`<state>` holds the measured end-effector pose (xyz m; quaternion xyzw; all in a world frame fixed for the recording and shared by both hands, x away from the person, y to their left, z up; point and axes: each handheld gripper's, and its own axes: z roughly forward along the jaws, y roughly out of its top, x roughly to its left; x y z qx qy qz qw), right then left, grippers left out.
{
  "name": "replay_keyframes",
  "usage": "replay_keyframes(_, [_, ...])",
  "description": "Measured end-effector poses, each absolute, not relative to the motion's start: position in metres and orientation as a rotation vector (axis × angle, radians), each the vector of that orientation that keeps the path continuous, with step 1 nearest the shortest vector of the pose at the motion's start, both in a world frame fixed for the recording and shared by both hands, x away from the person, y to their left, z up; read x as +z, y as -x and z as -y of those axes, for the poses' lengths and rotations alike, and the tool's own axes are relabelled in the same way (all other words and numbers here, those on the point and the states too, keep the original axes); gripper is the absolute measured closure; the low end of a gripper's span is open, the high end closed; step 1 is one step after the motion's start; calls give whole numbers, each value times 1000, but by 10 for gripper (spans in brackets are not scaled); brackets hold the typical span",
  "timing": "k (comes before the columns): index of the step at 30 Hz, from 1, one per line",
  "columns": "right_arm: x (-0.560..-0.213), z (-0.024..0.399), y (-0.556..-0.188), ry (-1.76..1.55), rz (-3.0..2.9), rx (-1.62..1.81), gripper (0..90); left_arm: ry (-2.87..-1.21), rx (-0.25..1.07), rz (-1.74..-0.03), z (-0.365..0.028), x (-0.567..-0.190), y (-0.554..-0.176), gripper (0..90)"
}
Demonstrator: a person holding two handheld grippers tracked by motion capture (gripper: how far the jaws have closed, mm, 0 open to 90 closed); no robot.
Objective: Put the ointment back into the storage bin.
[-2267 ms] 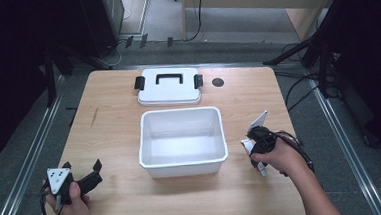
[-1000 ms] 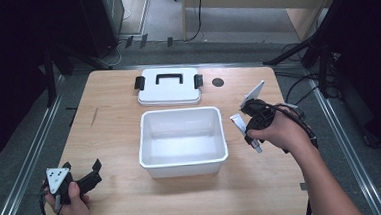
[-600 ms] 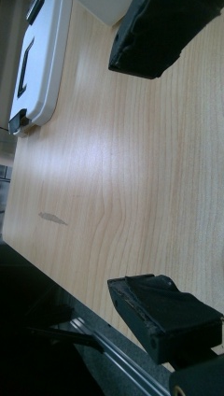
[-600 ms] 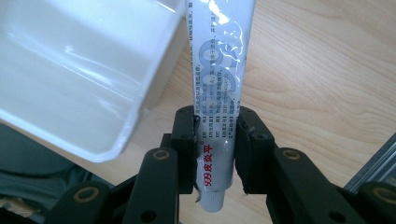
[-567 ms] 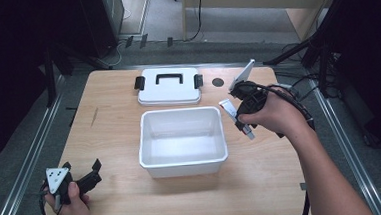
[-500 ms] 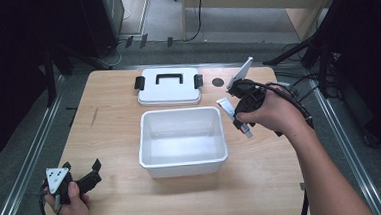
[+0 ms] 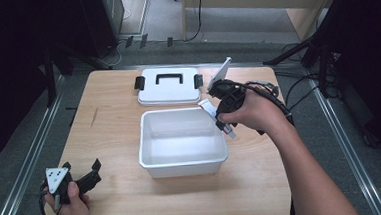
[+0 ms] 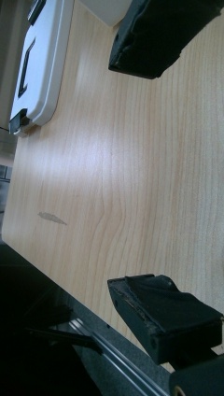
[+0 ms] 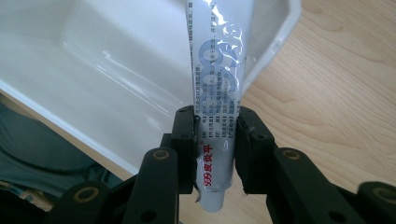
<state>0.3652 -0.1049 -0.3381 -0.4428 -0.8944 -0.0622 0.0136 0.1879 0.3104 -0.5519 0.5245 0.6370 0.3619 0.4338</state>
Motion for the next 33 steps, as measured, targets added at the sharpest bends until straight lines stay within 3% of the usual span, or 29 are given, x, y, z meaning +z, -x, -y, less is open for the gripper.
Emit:
replay_keyframes(17, [-365, 72, -366, 1266, 2790, -156, 725, -1307, 900, -1587, -311, -552, -188, 6])
replay_keyframes(33, [-400, 71, -368, 1239, 2784, -141, 724, -1308, 901, -1586, -310, -552, -188, 6])
